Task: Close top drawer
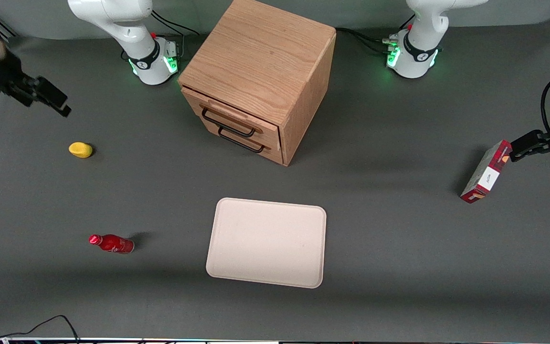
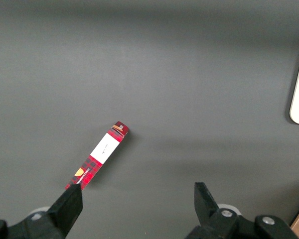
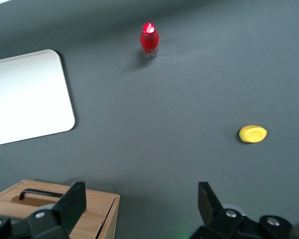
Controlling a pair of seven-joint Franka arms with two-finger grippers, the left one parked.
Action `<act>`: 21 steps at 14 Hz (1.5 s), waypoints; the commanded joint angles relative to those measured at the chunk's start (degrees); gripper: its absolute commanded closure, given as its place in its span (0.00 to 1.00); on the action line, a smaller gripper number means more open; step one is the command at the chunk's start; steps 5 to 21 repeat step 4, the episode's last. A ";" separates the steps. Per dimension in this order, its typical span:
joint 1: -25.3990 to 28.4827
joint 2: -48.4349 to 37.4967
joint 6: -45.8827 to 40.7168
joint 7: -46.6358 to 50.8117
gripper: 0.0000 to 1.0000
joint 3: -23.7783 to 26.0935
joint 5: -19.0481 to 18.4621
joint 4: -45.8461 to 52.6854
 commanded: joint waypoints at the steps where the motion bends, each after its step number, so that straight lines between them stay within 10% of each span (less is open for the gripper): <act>1: 0.65 -1.73 1.17 -1.02 0.00 -0.66 -0.43 -2.02; 21: 0.57 -1.64 1.08 -1.74 0.00 -0.84 -0.25 -1.58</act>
